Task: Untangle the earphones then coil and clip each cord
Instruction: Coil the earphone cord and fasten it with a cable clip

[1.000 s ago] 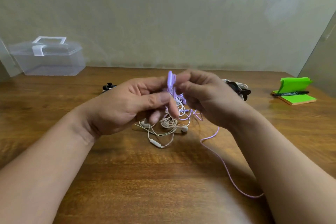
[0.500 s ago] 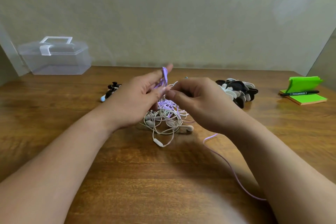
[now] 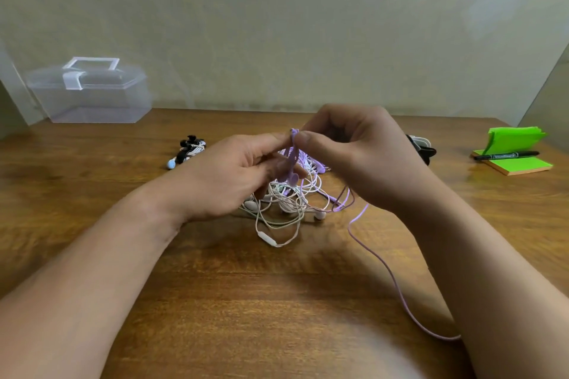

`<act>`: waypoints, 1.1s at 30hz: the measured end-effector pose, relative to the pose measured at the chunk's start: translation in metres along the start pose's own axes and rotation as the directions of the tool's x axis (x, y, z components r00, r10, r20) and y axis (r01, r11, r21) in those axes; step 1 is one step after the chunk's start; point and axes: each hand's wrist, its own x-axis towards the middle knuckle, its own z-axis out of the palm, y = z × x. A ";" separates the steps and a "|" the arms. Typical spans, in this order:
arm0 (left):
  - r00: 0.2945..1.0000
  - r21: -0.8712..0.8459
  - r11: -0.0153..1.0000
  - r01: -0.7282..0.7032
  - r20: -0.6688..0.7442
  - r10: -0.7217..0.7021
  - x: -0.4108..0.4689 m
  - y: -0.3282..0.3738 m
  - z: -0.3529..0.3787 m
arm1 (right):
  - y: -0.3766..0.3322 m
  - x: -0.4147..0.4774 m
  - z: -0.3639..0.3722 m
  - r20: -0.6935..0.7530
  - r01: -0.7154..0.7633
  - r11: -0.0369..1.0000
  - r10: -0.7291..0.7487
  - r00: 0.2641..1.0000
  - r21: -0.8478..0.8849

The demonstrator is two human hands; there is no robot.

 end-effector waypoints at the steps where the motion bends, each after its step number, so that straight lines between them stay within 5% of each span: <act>1: 1.000 -0.019 1.000 0.000 0.002 0.000 0.000 0.001 0.000 | 0.001 0.000 -0.001 -0.005 0.010 1.000 -0.010 1.000 0.011; 7: 0.998 -0.173 0.985 -0.022 0.060 0.033 -0.005 0.009 -0.003 | 0.002 0.003 -0.004 0.027 0.060 0.978 -0.067 0.997 0.202; 14: 0.969 -0.251 0.968 0.032 0.243 0.031 -0.010 0.012 -0.009 | 0.009 0.005 -0.005 0.256 -0.195 0.866 0.080 0.963 0.461; 23: 0.941 -0.193 0.979 0.063 0.338 0.006 -0.009 0.015 -0.008 | 0.013 0.006 -0.007 0.319 -0.226 0.853 0.074 0.945 0.471; 27: 0.979 -0.376 0.926 0.037 0.200 0.042 -0.009 0.017 -0.007 | 0.022 0.008 0.000 0.306 -0.279 0.845 0.146 0.941 0.455; 33: 0.953 -0.511 0.851 -0.122 -0.299 -0.042 0.008 0.001 -0.011 | 0.017 0.003 0.010 0.260 -0.235 0.929 0.161 0.952 0.287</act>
